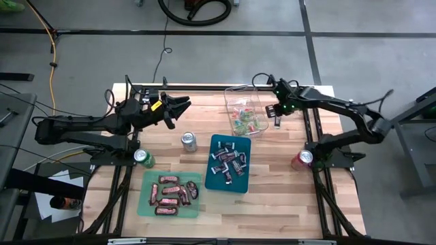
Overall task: Sort candy
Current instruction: Put the brown-white chocolate into the blue bin
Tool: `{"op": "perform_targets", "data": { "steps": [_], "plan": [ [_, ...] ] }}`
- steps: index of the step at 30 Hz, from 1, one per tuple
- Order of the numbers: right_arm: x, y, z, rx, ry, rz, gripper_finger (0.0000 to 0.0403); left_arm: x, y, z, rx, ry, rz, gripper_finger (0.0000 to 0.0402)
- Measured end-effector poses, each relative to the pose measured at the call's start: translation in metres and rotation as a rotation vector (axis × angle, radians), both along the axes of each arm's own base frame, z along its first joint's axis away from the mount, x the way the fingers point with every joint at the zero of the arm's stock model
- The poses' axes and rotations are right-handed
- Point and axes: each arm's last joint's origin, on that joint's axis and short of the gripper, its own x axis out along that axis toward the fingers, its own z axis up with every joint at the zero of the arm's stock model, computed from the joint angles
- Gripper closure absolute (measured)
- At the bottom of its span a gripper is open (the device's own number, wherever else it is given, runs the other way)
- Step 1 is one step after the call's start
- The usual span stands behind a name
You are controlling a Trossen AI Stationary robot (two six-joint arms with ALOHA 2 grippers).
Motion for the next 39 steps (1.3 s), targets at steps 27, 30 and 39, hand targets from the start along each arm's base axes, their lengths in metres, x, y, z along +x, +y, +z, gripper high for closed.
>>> {"op": "perform_targets", "data": {
  "steps": [27, 30, 39],
  "plan": [
    [0.007, -0.034, -0.075, 0.255, 0.136, -0.341, 0.0211, 0.000, 0.000, 0.000, 0.018, 0.007, -0.005, 0.0250],
    [0.008, -0.035, -0.079, 0.260, 0.156, -0.338, 0.0225, 0.000, 0.000, 0.000, 0.018, 0.009, -0.007, 0.0250],
    [0.002, -0.032, -0.066, 0.179, 0.205, -0.241, 0.0388, -0.005, -0.002, 0.003, 0.025, -0.002, -0.030, 0.0250]
  ]
}}
